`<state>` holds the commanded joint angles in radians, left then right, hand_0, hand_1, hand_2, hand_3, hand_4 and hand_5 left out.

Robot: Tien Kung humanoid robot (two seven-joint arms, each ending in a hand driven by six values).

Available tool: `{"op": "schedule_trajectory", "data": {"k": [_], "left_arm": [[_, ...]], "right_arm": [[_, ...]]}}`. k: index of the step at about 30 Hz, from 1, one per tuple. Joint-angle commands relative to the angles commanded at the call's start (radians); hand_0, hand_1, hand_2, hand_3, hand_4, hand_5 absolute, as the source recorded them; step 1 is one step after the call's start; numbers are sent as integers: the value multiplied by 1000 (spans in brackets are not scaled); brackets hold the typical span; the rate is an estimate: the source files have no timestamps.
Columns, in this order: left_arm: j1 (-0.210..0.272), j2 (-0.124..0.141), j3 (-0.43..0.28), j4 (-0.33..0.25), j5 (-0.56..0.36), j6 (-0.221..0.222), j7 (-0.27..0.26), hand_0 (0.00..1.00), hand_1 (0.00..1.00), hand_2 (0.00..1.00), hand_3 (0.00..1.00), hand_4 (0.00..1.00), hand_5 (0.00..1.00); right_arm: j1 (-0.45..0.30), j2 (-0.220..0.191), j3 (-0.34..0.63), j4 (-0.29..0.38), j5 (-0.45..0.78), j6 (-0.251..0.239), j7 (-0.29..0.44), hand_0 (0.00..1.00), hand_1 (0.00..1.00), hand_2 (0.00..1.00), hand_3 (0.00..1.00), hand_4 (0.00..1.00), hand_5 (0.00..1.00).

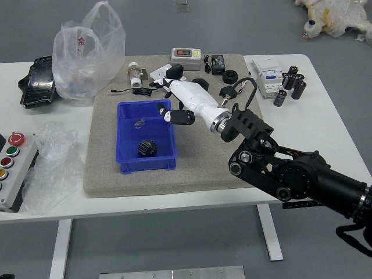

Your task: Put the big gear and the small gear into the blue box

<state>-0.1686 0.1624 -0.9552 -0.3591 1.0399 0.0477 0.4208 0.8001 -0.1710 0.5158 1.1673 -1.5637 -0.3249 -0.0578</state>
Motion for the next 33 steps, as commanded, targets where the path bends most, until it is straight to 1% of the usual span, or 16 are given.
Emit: {"op": "schedule_trajectory", "data": {"k": [1,4,6,7,10,12,13,16,18,19,21,25,26,27,30,33], "left_arm": [[0,0,0,0,0,0,0,664,625,593,684,686,375],[0,-1,0,0,0,-1,1,664,625,593,684,686,375],[-2,-1,2,1,-1,-1,-1,664,625,593,684,686,375],[-2,-1,2,1,-2,-1,-2,664,625,593,684,686,374],[-2,-1,2,1,-1,-1,-2,664,625,593,684,686,374],[-1,0,1,0,-1,-1,-1,664,625,593,684,686,374],[-1,0,1,0,0,-1,-1,665,626,592,684,685,372],[1,0,0,0,0,0,1,665,626,592,684,685,372],[2,-1,-2,-1,2,-1,3,665,626,592,684,685,372],[2,-2,-2,-1,2,-2,3,665,626,592,683,685,371],[1,-2,-2,-1,2,-2,3,665,626,592,683,685,371],[-4,-2,-1,0,1,-2,-1,665,626,592,683,685,371],[-5,-1,0,0,0,-2,-3,666,626,592,683,685,368],[-6,-1,1,0,-1,-2,-4,666,626,592,683,685,368],[-6,0,2,0,-3,-1,-6,666,626,592,683,685,368],[-3,-1,-1,-1,-1,-1,-2,667,626,592,683,685,367]], "right_arm": [[-5,-1,8,3,17,-6,8,361,608,727,721,417,149],[-14,2,12,15,27,1,17,361,608,727,721,417,149],[-17,6,4,19,11,24,7,361,608,727,721,417,149],[-18,7,0,20,-1,36,-4,517,718,818,826,658,225],[-17,5,-6,24,-48,63,-53,517,718,818,826,658,225],[-15,2,-6,24,-30,46,-65,517,718,818,826,658,225],[-15,0,-4,23,-6,31,-53,565,775,914,892,768,404],[-17,-4,7,20,73,-3,-12,565,775,914,892,768,404],[-16,-5,10,22,110,-6,-5,565,775,914,892,768,404],[-15,-5,10,22,109,-3,-6,617,769,810,726,777,505],[-15,-5,10,20,102,1,-5,617,769,810,726,777,505],[-17,-8,46,19,45,-31,13,617,769,810,726,777,505],[-19,-8,54,20,36,-35,15,612,755,826,819,739,476],[-20,-9,60,20,36,-38,16,612,755,826,819,739,476],[-32,-15,84,15,82,-52,39,612,755,826,819,739,476],[-47,-23,109,11,137,-54,54,647,759,823,860,720,495]]}}
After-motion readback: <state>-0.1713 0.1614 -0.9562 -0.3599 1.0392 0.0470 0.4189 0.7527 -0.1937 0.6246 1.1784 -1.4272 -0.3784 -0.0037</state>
